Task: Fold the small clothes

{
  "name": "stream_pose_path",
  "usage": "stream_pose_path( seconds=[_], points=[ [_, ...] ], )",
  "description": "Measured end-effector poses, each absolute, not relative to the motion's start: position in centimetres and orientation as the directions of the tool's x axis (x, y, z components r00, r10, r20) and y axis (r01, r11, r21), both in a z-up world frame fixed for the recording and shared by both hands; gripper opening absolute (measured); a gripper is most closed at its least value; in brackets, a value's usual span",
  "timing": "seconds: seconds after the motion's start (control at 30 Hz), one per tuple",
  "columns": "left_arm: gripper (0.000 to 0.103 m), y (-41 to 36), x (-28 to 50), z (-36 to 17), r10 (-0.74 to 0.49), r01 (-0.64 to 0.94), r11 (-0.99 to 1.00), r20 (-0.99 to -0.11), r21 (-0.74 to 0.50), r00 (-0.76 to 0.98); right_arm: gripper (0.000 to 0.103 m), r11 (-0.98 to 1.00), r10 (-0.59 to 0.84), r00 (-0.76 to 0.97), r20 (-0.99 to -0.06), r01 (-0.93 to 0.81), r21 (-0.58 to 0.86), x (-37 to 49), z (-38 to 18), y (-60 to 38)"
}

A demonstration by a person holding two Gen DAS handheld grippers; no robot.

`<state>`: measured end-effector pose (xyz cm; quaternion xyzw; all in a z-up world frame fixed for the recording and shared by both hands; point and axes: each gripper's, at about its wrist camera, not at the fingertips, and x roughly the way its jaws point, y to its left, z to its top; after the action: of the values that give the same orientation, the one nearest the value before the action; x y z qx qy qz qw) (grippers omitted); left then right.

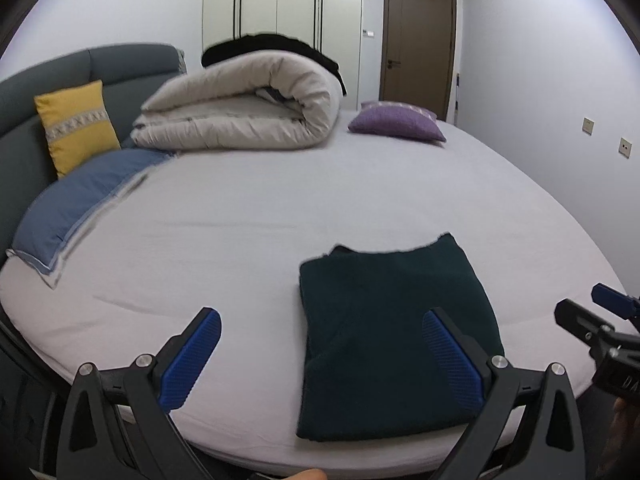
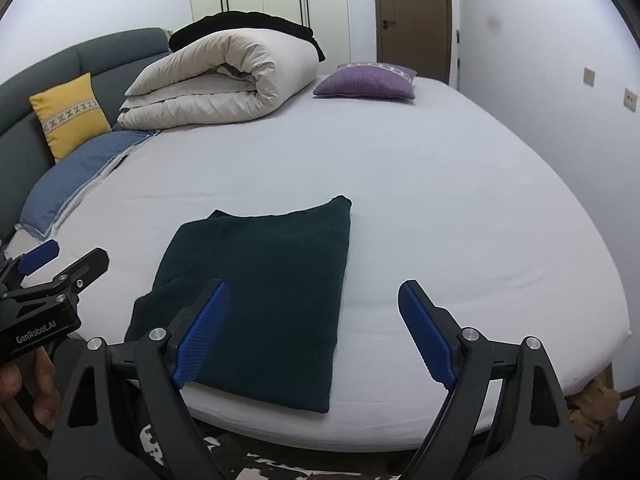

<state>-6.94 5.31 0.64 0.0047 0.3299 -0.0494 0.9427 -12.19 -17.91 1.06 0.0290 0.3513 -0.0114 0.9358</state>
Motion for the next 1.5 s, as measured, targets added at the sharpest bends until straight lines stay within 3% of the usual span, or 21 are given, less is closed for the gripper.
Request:
stream_pose_path(
  seconds=[0.47, 1.5],
  points=[
    [0.103, 5.8, -5.7, -2.9, -0.118, 0.084, 0.993, -0.691, -0.083, 0.714, 0.086, 0.998, -0.038, 0.715, -0.698, 0.055, 0.003, -10.2, -3.3, -17.1],
    [0.103, 5.8, -5.2, -4.0, -0.096, 0.065, 0.995, -0.711, -0.071, 0.697, 0.086, 0.999, -0.014, 0.699, -0.715, 0.031, 0.011, -8.8, -4.5, -16.9]
  ],
)
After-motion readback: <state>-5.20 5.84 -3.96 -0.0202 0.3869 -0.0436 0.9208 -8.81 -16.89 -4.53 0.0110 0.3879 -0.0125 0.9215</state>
